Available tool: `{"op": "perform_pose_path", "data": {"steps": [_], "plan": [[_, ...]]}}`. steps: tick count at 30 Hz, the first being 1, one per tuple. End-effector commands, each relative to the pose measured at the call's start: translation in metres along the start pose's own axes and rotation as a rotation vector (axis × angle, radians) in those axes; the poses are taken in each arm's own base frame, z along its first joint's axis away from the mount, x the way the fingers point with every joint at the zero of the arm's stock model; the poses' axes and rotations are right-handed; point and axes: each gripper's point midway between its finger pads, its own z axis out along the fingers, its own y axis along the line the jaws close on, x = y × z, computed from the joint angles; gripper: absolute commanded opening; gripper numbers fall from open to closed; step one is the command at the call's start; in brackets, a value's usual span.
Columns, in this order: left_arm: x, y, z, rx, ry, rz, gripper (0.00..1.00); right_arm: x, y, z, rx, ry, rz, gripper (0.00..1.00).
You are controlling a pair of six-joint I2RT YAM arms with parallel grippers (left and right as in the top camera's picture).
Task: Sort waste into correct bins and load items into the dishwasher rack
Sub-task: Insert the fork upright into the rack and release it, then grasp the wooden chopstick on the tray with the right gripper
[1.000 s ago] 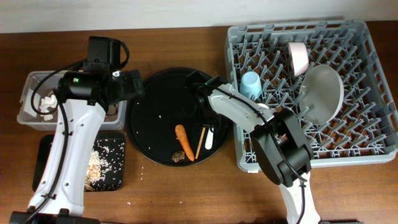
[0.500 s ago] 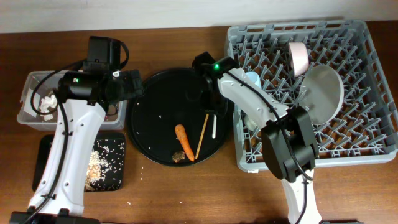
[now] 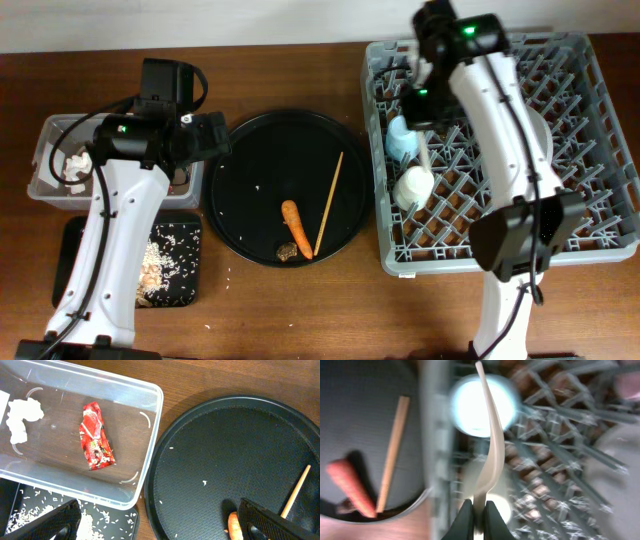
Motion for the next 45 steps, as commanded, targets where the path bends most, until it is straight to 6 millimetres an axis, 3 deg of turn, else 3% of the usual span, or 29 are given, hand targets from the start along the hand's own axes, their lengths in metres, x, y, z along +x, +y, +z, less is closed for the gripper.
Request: {"op": "perform_pose_path", "data": {"steps": [1,3,7,13,15,17,21,23,24,26,27,28,31,34,35,37,38,41,45], "plan": [[-0.004,0.003,-0.011,-0.002,-0.032,-0.01,0.99,-0.001,-0.044,-0.015,0.103,-0.04,0.026,0.04],[-0.004,0.003,-0.011,-0.002,-0.032,-0.01,0.99,0.003,-0.062,-0.001,0.157,-0.003,0.0,0.04],[-0.004,0.003,-0.011,-0.002,-0.032,-0.01,0.99,0.002,-0.068,0.035,0.18,0.026,-0.025,0.04],[-0.004,0.003,-0.011,-0.002,-0.032,-0.01,0.99,0.002,-0.068,0.068,0.172,0.031,-0.02,0.05],[-0.004,0.003,-0.011,-0.002,-0.032,-0.01,0.99,0.0,-0.068,0.068,0.174,0.02,-0.02,0.11],[-0.004,0.003,-0.011,-0.002,-0.032,-0.01,0.99,0.0,-0.069,0.068,0.177,0.023,-0.02,0.26],[-0.004,0.003,-0.011,-0.002,-0.032,-0.01,0.99,0.001,-0.076,0.065,0.218,0.023,-0.02,0.3],[-0.004,0.003,-0.011,-0.002,-0.032,-0.01,0.99,-0.012,-0.073,0.027,0.212,-0.043,0.029,0.3],[-0.004,0.003,-0.011,-0.002,-0.032,-0.01,0.99,-0.014,-0.056,-0.002,0.116,-0.077,0.052,0.31],[-0.004,0.003,-0.011,-0.002,-0.032,-0.01,0.99,-0.015,-0.019,-0.026,-0.064,-0.105,0.133,0.31],[-0.004,0.003,-0.011,-0.002,-0.032,-0.01,0.99,-0.014,0.002,-0.029,-0.143,-0.098,0.141,0.31],[-0.004,0.003,-0.011,-0.002,-0.032,-0.01,0.99,-0.009,0.036,-0.031,-0.218,-0.081,0.096,0.31],[-0.004,0.003,-0.011,-0.002,-0.032,-0.01,0.99,0.01,0.108,-0.03,-0.237,-0.047,0.006,0.21],[-0.004,0.003,-0.011,-0.002,-0.032,-0.01,0.99,0.029,0.149,-0.021,-0.118,-0.053,0.045,0.16],[-0.004,0.003,-0.011,-0.002,-0.032,-0.01,0.99,0.038,0.158,-0.014,-0.049,-0.058,0.125,0.16],[-0.004,0.003,-0.011,-0.002,-0.032,-0.01,0.99,0.053,0.177,0.017,0.025,-0.053,0.181,0.32],[-0.004,0.003,-0.011,-0.002,-0.032,-0.01,0.99,0.057,0.18,0.03,0.033,-0.04,0.173,0.32],[-0.004,0.003,-0.011,-0.002,-0.032,-0.01,0.99,0.072,0.174,0.095,0.074,0.004,0.351,0.31],[-0.004,0.003,-0.011,-0.002,-0.032,-0.01,0.99,0.068,0.176,0.142,0.034,-0.041,0.419,0.22]]}}
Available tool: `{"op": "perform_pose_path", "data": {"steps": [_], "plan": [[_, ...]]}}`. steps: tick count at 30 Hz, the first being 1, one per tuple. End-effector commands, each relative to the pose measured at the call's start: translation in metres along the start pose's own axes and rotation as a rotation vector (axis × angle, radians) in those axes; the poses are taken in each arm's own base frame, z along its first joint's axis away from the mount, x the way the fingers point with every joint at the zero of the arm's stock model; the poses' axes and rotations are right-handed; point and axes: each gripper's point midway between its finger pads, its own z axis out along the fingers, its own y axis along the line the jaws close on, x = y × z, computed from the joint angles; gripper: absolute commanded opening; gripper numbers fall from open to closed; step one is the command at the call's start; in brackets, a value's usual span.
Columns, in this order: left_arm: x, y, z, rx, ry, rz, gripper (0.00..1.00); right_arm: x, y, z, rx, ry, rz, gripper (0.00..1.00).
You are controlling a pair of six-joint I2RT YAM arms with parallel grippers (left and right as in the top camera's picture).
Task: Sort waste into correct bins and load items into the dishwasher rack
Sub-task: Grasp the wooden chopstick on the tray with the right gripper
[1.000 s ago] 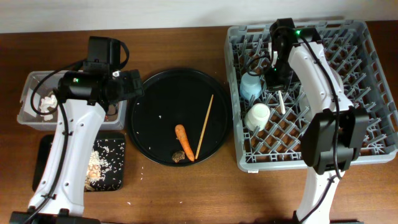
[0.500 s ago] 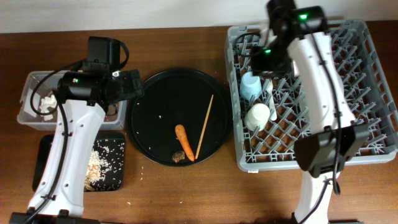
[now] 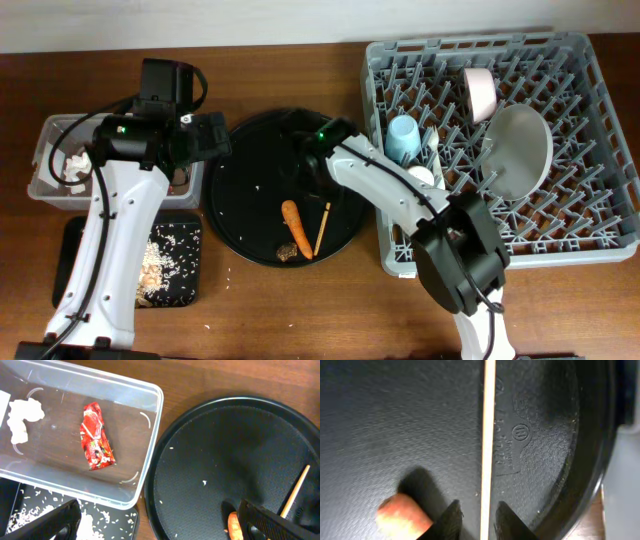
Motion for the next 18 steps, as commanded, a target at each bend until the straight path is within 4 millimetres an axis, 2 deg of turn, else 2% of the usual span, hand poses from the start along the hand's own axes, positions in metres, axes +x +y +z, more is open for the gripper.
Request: {"op": "perform_pose_path", "data": {"steps": [1,5,7,10,11,13,16,18], "plan": [[-0.004,0.003,-0.009,-0.003,-0.029,-0.009,0.99,-0.001,-0.007,0.017,0.002,-0.027,0.089,0.23],[-0.004,0.003,-0.009,-0.003,-0.029,-0.009,0.99,-0.003,-0.005,0.044,-0.039,-0.067,0.098,0.28],[-0.004,0.003,-0.009,-0.003,-0.029,-0.01,0.99,-0.001,-0.015,0.053,-0.011,-0.078,0.097,0.29],[-0.004,0.003,-0.009,-0.003,-0.029,-0.009,0.99,0.0,-0.019,0.054,0.006,-0.077,0.097,0.26],[-0.004,0.003,-0.009,-0.003,-0.029,-0.009,0.99,0.001,-0.021,0.055,0.014,-0.072,0.096,0.22],[-0.004,0.003,-0.009,-0.003,-0.029,-0.009,0.99,0.002,-0.022,0.055,0.016,-0.07,0.096,0.04],[-0.004,0.003,-0.009,-0.003,-0.029,-0.009,0.99,0.001,-0.02,0.053,0.008,-0.071,0.09,0.04],[-0.004,0.003,-0.009,-0.003,-0.029,-0.009,0.99,-0.013,-0.01,0.032,-0.017,-0.083,0.012,0.04]]}}
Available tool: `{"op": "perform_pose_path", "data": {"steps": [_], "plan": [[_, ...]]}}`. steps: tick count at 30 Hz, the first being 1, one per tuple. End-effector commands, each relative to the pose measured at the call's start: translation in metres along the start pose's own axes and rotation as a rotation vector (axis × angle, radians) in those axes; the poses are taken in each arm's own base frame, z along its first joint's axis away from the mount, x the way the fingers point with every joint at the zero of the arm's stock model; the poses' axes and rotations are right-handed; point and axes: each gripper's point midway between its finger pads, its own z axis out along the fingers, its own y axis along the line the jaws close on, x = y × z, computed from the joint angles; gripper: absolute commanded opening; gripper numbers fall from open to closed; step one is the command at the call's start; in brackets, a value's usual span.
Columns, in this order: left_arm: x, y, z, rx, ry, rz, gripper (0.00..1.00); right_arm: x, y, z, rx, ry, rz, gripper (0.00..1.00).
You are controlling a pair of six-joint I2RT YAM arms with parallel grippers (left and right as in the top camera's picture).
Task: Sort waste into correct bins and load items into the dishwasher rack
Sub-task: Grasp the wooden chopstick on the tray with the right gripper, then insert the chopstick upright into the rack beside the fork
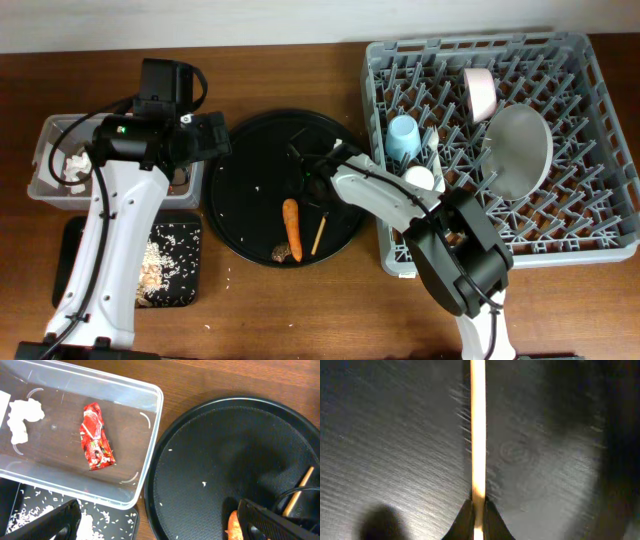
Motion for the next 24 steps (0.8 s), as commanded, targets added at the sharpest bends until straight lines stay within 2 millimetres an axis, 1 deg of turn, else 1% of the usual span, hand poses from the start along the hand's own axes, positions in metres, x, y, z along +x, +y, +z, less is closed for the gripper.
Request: {"op": "perform_pose_path", "data": {"steps": [1,2,4,5,6,7,9,10,11,12,13,14,15,16,17,18,21,24], "plan": [[-0.004,0.003,-0.009,-0.003,-0.028,-0.009,0.99,-0.026,0.01,-0.032,-0.021,-0.031,-0.115,0.04],[-0.004,0.003,-0.009,-0.003,-0.028,-0.009,0.99,-0.033,0.014,-0.045,-0.033,-0.034,-0.169,0.04],[-0.004,0.003,-0.009,-0.003,-0.028,-0.009,0.99,-0.046,0.022,-0.077,-0.077,-0.017,-0.269,0.04],[-0.004,0.003,-0.009,-0.003,-0.028,-0.009,0.99,-0.056,0.02,-0.095,-0.084,-0.025,-0.343,0.04],[-0.004,0.003,-0.009,-0.003,-0.028,-0.009,0.99,-0.067,0.014,-0.113,-0.08,-0.031,-0.4,0.04],[-0.004,0.003,-0.009,-0.003,-0.028,-0.009,0.99,-0.083,0.0,-0.134,-0.071,-0.038,-0.442,0.04],[-0.004,0.003,-0.009,-0.003,-0.028,-0.009,0.99,-0.106,-0.022,-0.157,-0.061,-0.054,-0.483,0.04],[-0.004,0.003,-0.009,-0.003,-0.028,-0.009,0.99,-0.12,-0.039,-0.167,-0.05,-0.058,-0.486,0.04],[-0.004,0.003,-0.009,-0.003,-0.028,-0.009,0.99,-0.134,-0.059,-0.171,-0.035,-0.058,-0.493,0.04],[-0.004,0.003,-0.009,-0.003,-0.028,-0.009,0.99,-0.15,-0.091,-0.169,-0.004,-0.039,-0.492,0.04],[-0.004,0.003,-0.009,-0.003,-0.028,-0.009,0.99,-0.162,-0.115,-0.167,0.013,-0.028,-0.455,0.04],[-0.004,0.003,-0.009,-0.003,-0.028,-0.009,0.99,-0.172,-0.133,-0.166,0.024,-0.025,-0.429,0.04],[-0.004,0.003,-0.009,-0.003,-0.028,-0.009,0.99,-0.18,-0.154,-0.162,0.036,-0.013,-0.438,0.04],[-0.004,0.003,-0.009,-0.003,-0.028,-0.009,0.99,-0.184,-0.173,-0.156,0.049,0.01,-0.455,0.04],[-0.004,0.003,-0.009,-0.003,-0.028,-0.009,0.99,-0.188,-0.184,-0.149,0.057,0.026,-0.448,0.04],[-0.004,0.003,-0.009,-0.003,-0.028,-0.009,0.99,-0.192,-0.192,-0.14,0.063,0.037,-0.428,0.04],[-0.004,0.003,-0.009,-0.003,-0.028,-0.009,0.99,-0.193,-0.196,-0.122,0.071,0.046,-0.456,0.04],[-0.004,0.003,-0.009,-0.003,-0.028,-0.009,0.99,-0.185,-0.197,-0.092,0.068,0.078,-0.448,0.04]]}}
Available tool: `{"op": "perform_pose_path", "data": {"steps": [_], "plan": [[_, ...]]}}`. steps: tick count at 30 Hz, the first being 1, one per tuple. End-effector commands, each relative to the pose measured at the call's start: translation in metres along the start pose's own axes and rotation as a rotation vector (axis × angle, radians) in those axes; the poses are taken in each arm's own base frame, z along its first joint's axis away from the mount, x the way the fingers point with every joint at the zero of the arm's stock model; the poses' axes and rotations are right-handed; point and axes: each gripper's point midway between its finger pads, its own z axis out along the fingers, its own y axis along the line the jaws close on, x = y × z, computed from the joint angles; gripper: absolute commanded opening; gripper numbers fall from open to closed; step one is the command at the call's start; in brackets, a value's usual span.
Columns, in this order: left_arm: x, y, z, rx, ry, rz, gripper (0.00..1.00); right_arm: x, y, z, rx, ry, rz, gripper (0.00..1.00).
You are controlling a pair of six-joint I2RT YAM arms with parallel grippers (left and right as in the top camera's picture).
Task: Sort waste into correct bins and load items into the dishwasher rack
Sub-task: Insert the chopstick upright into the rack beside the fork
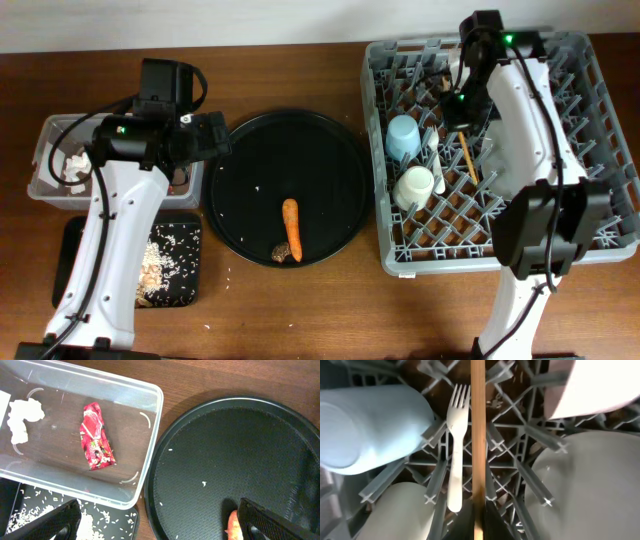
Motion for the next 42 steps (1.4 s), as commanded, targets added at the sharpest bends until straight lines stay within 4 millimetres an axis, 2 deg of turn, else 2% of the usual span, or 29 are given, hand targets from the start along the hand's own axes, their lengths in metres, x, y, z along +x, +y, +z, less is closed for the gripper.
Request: {"op": "perform_pose_path", "data": {"steps": [1,3,6,12,14,18,22,23,25,26,27,28,29,30,37,39,41,42], "plan": [[-0.004,0.003,-0.009,-0.003,-0.028,-0.009,0.99,0.007,-0.001,0.025,-0.001,0.033,0.005,0.04],[-0.004,0.003,-0.009,-0.003,-0.028,-0.009,0.99,0.006,0.002,0.034,-0.013,0.028,0.008,0.04],[-0.004,0.003,-0.009,-0.003,-0.028,-0.009,0.99,0.001,0.021,0.033,-0.124,0.005,0.01,0.04],[-0.004,0.003,-0.009,-0.003,-0.028,-0.009,0.99,-0.005,0.02,0.033,-0.12,-0.02,0.02,0.04],[-0.004,0.003,-0.009,-0.003,-0.028,-0.009,0.99,-0.009,0.009,0.034,-0.06,-0.031,0.097,0.04],[-0.004,0.003,-0.009,-0.003,-0.028,-0.009,0.99,-0.008,0.001,0.035,-0.015,-0.028,0.097,0.06],[-0.004,0.003,-0.009,-0.003,-0.028,-0.009,0.99,-0.008,0.002,0.034,-0.016,-0.03,0.097,0.27],[-0.004,0.003,-0.009,-0.003,-0.028,-0.009,0.99,-0.012,0.001,0.03,-0.016,-0.046,0.098,0.26],[-0.004,0.003,-0.009,-0.003,-0.028,-0.009,0.99,-0.022,0.0,0.008,-0.018,-0.094,0.1,0.26],[-0.004,0.003,-0.009,-0.003,-0.028,-0.009,0.99,-0.027,0.001,-0.018,-0.034,-0.13,0.101,0.26],[-0.004,0.003,-0.009,-0.003,-0.028,-0.009,0.99,-0.028,0.001,-0.053,-0.045,-0.167,0.101,0.27],[-0.004,0.003,-0.009,-0.003,-0.028,-0.009,0.99,-0.027,-0.002,-0.087,-0.039,-0.209,0.102,0.35],[-0.004,0.003,-0.009,-0.003,-0.028,-0.009,0.99,-0.028,-0.003,-0.112,-0.038,-0.255,0.103,0.88],[-0.004,0.003,-0.009,-0.003,-0.028,-0.009,0.99,-0.032,-0.004,-0.123,-0.037,-0.288,0.104,0.99],[-0.004,0.003,-0.009,-0.003,-0.028,-0.009,0.99,-0.032,-0.004,-0.123,-0.037,-0.289,0.104,0.99],[-0.026,-0.004,-0.011,0.031,-0.114,-0.028,0.99,-0.032,-0.004,-0.123,-0.037,-0.289,0.104,0.99],[-0.038,-0.009,-0.012,0.055,-0.162,-0.038,0.99,-0.032,-0.004,-0.123,-0.037,-0.289,0.104,0.99],[-0.038,-0.011,-0.012,0.064,-0.16,-0.037,0.99,-0.032,-0.004,-0.123,-0.037,-0.289,0.104,0.99]]}}
